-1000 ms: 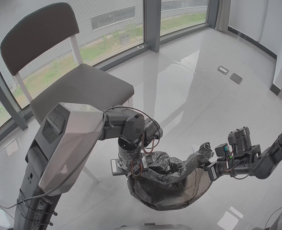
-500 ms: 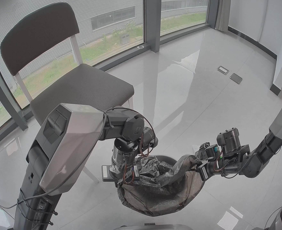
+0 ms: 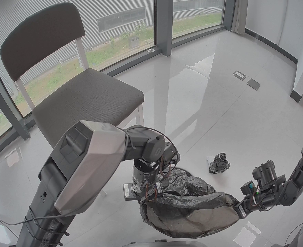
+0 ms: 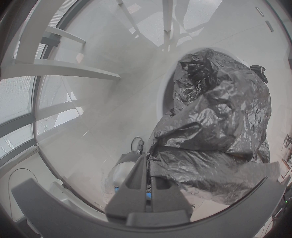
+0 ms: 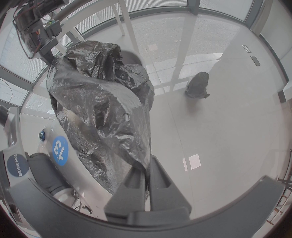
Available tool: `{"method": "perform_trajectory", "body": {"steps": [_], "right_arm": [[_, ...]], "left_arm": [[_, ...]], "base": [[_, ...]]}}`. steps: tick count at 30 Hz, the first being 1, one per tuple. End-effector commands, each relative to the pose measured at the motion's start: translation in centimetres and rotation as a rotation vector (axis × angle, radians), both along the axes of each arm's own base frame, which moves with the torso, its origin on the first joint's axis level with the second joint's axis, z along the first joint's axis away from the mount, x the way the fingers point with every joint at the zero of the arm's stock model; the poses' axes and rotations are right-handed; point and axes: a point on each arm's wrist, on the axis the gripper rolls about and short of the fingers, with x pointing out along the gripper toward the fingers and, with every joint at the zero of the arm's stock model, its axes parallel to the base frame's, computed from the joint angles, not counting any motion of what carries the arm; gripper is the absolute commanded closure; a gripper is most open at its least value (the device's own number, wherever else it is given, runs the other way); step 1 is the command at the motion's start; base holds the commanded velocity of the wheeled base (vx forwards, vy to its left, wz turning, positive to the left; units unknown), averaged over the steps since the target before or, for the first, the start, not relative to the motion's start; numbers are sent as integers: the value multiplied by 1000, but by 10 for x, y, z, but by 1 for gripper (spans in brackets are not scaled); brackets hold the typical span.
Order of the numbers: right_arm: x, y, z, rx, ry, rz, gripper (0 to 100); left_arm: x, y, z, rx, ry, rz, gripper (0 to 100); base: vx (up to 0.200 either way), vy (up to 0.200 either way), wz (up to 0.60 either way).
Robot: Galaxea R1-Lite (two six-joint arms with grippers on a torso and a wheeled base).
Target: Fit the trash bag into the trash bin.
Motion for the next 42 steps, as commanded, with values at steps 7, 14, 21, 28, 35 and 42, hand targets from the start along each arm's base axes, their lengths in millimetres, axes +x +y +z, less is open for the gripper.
{"method": "perform_trajectory", "body": {"steps": [7, 14, 21, 28, 35, 42], "right_arm": [[11, -4, 12, 23, -72, -23, 100], [36, 20, 19, 54, -140, 25, 100], [48, 24, 17, 59, -154, 25, 100], [74, 32, 20, 80, -217, 24, 100], [90, 53, 22, 126, -255, 32, 100], [87, 54, 18, 132, -233, 16, 100]], "left_arm": [[1, 1, -18, 38, 34, 52, 100], [11, 20, 6, 23, 6, 102, 100], [11, 23, 7, 36, 15, 105, 100], [17, 29, 7, 45, -5, 125, 100], [21, 37, 9, 63, -17, 150, 100], [21, 32, 0, 70, -14, 142, 100]], "base": [[0, 0, 0], [0, 0, 0], [0, 0, 0], [0, 0, 0], [0, 0, 0], [0, 0, 0]]}}
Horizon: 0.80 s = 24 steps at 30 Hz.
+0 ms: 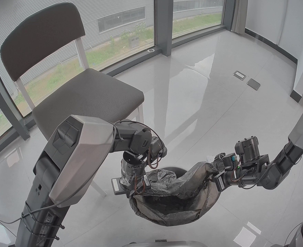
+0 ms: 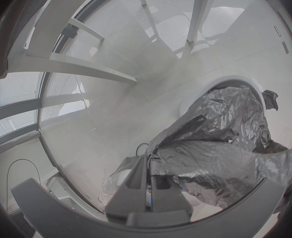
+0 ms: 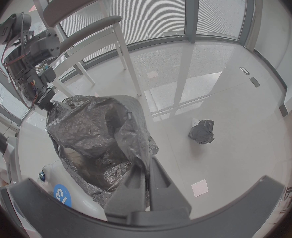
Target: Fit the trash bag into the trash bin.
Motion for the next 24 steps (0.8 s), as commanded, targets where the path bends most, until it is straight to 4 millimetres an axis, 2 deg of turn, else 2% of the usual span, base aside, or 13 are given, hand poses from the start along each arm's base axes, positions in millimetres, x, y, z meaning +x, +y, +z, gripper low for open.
{"method": "perform_trajectory", "body": {"steps": [1, 6, 9, 16, 24], "right_arm": [[0, -4, -4, -7, 10, -7, 100], [6, -25, 0, -12, -5, -64, 100], [11, -30, 2, -1, -27, -87, 100], [15, -28, 1, 14, -51, -88, 100], [14, -24, -9, 1, -17, -72, 100]], "left_arm": [[-1, -3, -7, 10, 8, -5, 100], [1, -6, -11, 26, -35, 18, 100], [5, -5, -10, 12, -65, 23, 100], [6, -4, -4, 18, -86, 29, 100], [-2, -16, -17, 35, -62, -5, 100]], "base": [[0, 0, 0], [0, 0, 0], [0, 0, 0], [0, 0, 0], [0, 0, 0]]}}
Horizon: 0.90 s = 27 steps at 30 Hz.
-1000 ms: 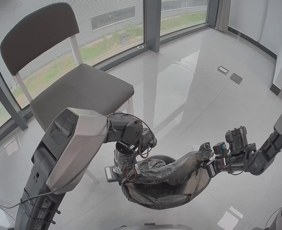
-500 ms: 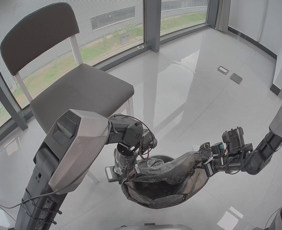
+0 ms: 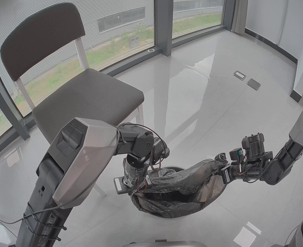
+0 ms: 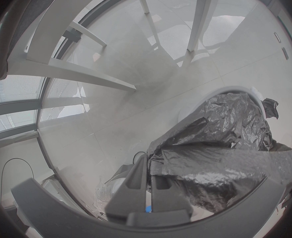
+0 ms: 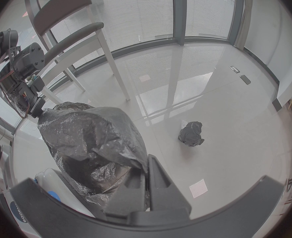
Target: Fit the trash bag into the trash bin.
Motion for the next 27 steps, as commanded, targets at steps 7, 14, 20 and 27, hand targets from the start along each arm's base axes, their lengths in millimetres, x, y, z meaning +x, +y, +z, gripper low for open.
{"method": "perform_trajectory", "body": {"steps": [7, 14, 20, 27], "right_arm": [[2, 0, -20, -23, 55, 5, 100], [4, -2, -19, -17, 51, -6, 0], [2, -8, -11, -19, 30, -13, 0], [-7, -15, 4, -18, -1, -23, 0]], "left_arm": [[-6, -10, -16, 23, 30, -25, 100], [-2, -5, -12, 17, 21, -12, 100], [-3, -5, -8, 20, 7, -11, 100], [-3, -6, -1, 28, -39, -5, 100]], "base": [[0, 0, 0], [0, 0, 0], [0, 0, 0], [0, 0, 0]]}}
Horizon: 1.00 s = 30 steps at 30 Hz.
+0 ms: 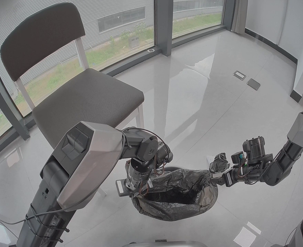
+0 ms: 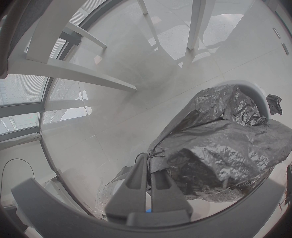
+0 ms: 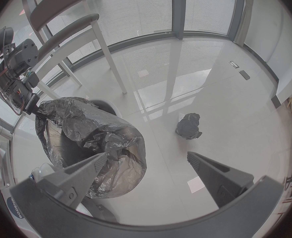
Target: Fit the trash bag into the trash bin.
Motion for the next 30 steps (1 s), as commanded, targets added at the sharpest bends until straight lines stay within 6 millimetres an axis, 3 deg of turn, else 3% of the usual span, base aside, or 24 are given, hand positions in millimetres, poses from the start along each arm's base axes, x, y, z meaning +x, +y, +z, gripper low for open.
{"method": "perform_trajectory", "body": {"steps": [1, 2, 3, 10, 15, 24, 26, 30], "right_arm": [[-7, -2, 13, 6, -31, -1, 0], [-8, -2, 15, 5, -33, 1, 0], [-8, -2, 17, 8, -39, 0, 0], [-13, -3, 34, 18, -90, 2, 0], [-16, 1, 43, 4, -128, 40, 0], [-45, 15, 60, 5, -163, 125, 0], [-67, 17, 61, 1, -146, 159, 0], [-94, 13, 61, -11, -129, 194, 0]], "left_arm": [[-1, -2, 6, -6, -29, 1, 100], [-1, -1, 6, -5, -30, 1, 100], [-1, -1, 6, -5, -30, 1, 0], [1, 0, 2, 7, -22, 5, 0], [-1, 3, 18, 6, -50, -2, 0], [-35, -14, 82, 10, -113, -363, 0], [-47, -16, 102, -12, -106, -500, 0], [-66, -12, 123, -52, -13, -695, 0]], "base": [[0, 0, 0], [0, 0, 0], [0, 0, 0], [0, 0, 0], [0, 0, 0], [0, 0, 0], [0, 0, 0], [0, 0, 0]]}}
